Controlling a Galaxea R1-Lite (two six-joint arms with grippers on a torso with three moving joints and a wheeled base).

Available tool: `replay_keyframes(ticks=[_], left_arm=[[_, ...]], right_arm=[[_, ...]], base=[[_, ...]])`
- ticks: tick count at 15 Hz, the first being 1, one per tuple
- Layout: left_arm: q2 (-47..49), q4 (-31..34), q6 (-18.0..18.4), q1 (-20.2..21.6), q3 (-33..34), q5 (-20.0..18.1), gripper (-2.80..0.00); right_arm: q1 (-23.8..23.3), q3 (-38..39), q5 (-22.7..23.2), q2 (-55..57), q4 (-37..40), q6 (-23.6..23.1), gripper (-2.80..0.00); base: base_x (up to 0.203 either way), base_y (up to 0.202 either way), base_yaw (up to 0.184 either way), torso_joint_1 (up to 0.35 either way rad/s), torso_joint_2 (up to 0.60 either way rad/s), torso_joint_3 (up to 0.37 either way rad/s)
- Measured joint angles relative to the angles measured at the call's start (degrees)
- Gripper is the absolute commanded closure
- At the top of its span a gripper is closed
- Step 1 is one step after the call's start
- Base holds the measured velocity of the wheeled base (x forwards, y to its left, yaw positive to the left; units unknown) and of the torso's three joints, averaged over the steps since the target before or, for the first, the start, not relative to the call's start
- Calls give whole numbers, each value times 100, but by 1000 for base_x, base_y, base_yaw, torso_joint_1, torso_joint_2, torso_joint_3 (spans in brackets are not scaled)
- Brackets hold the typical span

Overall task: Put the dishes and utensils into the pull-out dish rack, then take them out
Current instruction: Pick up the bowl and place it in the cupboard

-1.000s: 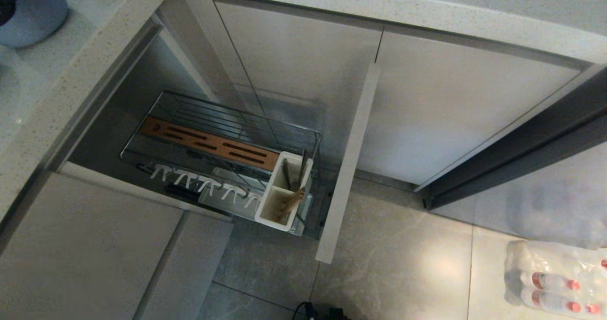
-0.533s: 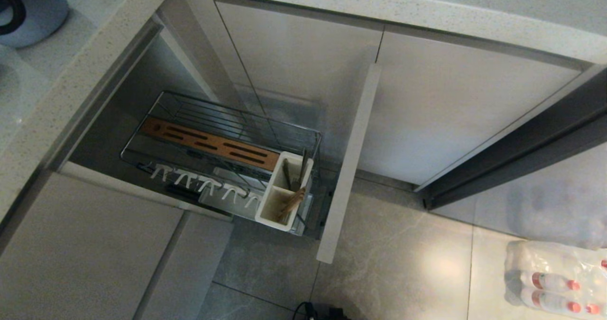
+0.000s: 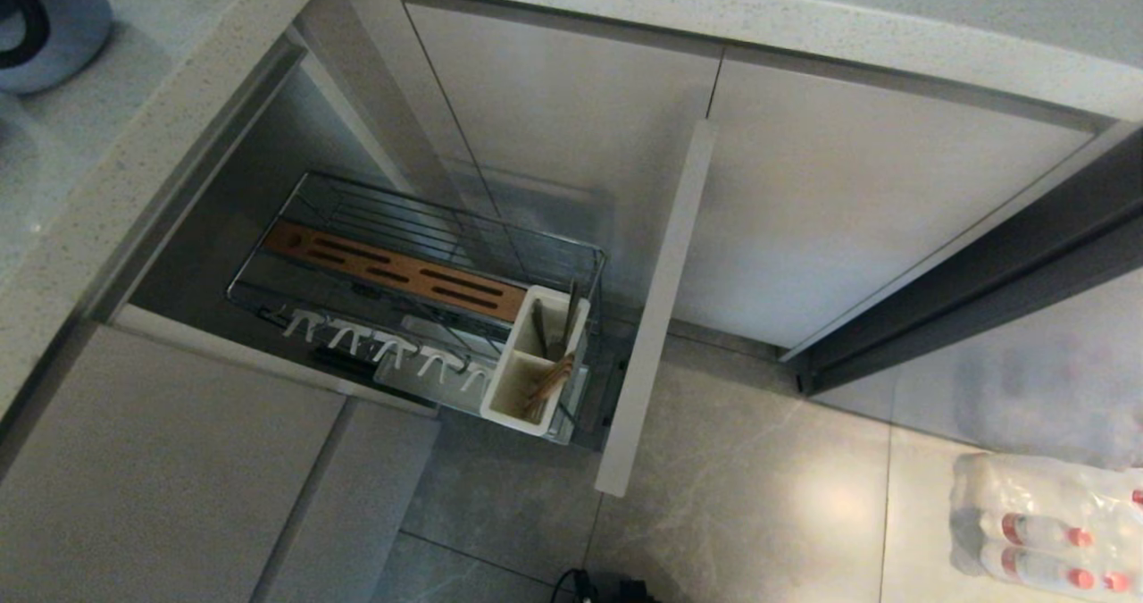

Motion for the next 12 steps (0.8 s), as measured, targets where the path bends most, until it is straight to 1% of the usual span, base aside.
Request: replay_keyframes(ticks=[3, 4, 8, 10, 12], left_arm=[[-114, -113, 360, -11, 314, -15, 0], [-174, -201, 420, -9, 441, -41, 0], [-532, -288, 343, -19, 695, -391, 0], [-776, -315, 332, -43, 727, -411, 0], [-1017, -344, 281, -240, 755, -363, 0]], right_arm=[[0, 0, -2, 0, 0, 1, 0], [0, 0, 0, 0, 0, 0, 0], [-2, 0, -1, 0, 0, 0, 0], [0, 0, -2, 0, 0, 0, 0], [0, 0, -2, 0, 0, 0, 0]], base=[[0, 0, 0, 0, 0, 0], [0, 0, 0, 0, 0, 0], [0, 0, 0, 0, 0, 0], [0, 0, 0, 0, 0, 0], [0, 0, 0, 0, 0, 0]])
